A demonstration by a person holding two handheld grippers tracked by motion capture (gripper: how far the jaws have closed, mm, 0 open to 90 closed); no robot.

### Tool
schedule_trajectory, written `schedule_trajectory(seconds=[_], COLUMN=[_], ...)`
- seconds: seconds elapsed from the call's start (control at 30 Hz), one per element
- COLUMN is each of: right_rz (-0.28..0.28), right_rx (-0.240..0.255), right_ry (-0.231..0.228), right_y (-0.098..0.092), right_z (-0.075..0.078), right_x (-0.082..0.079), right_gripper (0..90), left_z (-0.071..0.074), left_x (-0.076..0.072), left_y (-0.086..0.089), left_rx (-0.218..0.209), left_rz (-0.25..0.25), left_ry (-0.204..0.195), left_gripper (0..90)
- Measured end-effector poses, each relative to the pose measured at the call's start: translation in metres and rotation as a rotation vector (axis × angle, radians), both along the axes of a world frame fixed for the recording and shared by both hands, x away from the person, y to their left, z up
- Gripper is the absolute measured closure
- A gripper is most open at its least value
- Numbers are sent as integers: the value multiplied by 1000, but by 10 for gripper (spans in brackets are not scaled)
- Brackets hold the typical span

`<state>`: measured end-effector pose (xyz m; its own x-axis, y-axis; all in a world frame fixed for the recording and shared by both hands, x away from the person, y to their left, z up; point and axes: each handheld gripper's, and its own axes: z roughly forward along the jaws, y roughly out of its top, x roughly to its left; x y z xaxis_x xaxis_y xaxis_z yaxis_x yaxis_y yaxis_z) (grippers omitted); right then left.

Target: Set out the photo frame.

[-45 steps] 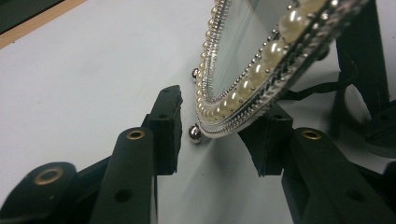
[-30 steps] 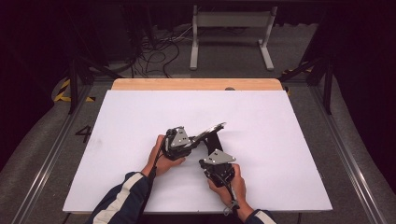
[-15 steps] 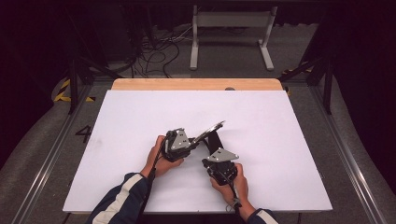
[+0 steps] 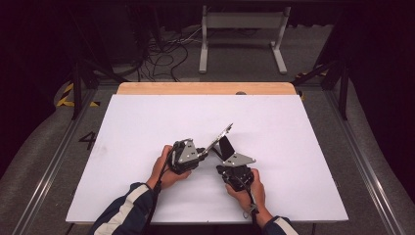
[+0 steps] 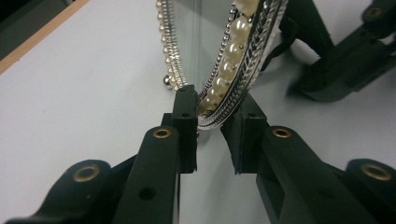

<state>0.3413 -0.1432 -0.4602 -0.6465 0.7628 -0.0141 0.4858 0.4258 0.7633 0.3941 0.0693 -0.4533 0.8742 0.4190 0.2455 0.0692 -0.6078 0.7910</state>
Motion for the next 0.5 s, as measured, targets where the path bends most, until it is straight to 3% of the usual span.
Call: schedule_trajectory(seconds=[0.5], right_rz=[39], right_rx=[-9], right_ry=[15], right_y=[-16], right_z=[-1], right_x=[6], right_gripper=[900], left_z=[-1], left_x=[-1], left_y=[0], left_rx=[-40], left_rz=[-11], left_ry=[44], left_gripper=[753])
